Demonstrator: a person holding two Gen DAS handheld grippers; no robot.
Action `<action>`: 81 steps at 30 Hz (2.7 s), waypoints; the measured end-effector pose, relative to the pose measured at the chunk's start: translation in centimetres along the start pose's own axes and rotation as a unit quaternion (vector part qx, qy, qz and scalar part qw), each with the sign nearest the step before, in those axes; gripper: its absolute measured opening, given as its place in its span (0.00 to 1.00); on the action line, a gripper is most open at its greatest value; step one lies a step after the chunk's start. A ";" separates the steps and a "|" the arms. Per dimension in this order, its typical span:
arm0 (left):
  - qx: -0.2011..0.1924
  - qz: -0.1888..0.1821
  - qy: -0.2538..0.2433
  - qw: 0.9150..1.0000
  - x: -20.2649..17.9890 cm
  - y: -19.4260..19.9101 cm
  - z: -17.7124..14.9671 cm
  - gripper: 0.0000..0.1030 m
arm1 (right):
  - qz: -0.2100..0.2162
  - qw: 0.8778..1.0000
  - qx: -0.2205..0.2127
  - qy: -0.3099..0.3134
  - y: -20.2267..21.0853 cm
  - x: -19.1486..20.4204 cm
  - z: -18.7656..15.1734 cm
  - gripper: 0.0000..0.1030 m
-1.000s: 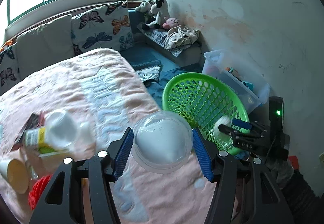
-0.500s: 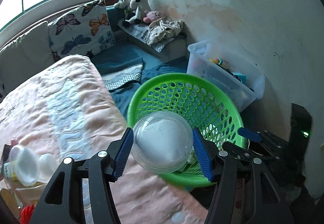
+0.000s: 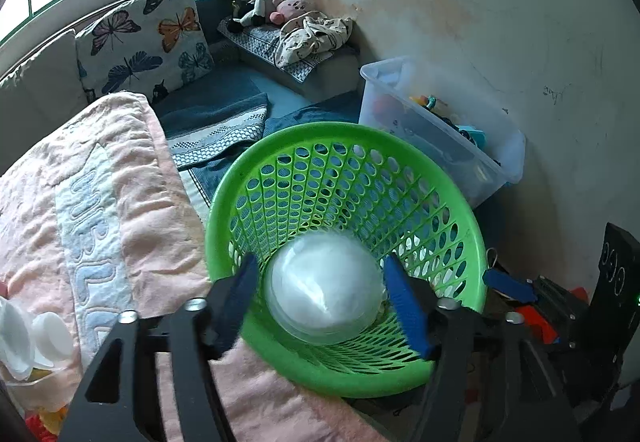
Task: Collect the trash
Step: 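Drop the tissue into the basket with the right tool while the left tool releases the dome there, then move the left tool to the red mesh net while the right tool moves to the orange peel, then grasp the red mesh net with the left tool while the right tool grasps the orange peel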
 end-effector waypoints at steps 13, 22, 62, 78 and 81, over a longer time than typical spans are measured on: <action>-0.042 0.007 0.025 0.999 2.1 4.6 -3.9 0.72 | 0.010 1.000 -0.009 0.016 1.6 2.1 -0.6 0.71; -0.063 0.052 0.071 0.994 5.8 8.3 -9.7 0.72 | 0.027 0.998 -0.012 0.053 2.4 6.0 -0.9 0.72; -0.034 0.140 0.125 0.982 22.3 10.5 -21.0 0.66 | 0.097 0.973 0.052 0.202 -2.3 22.2 -1.0 0.72; -0.032 0.131 0.089 0.987 22.6 10.6 -21.6 0.53 | 0.110 0.964 0.069 0.231 -3.5 25.2 -1.8 0.72; -0.034 0.129 0.082 0.988 22.5 10.6 -21.7 0.52 | 0.112 0.963 0.073 0.233 -3.8 25.7 -1.8 0.72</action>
Point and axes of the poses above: each gripper's, at about its wrist camera, not at the fingertips, and y roughly against the way its jaws point, x to its left, z to its top, the point moved 2 cm from there along -y, roughly the way its jaws point, and after that the axes turned 14 degrees about x, right-handed, at the moved point
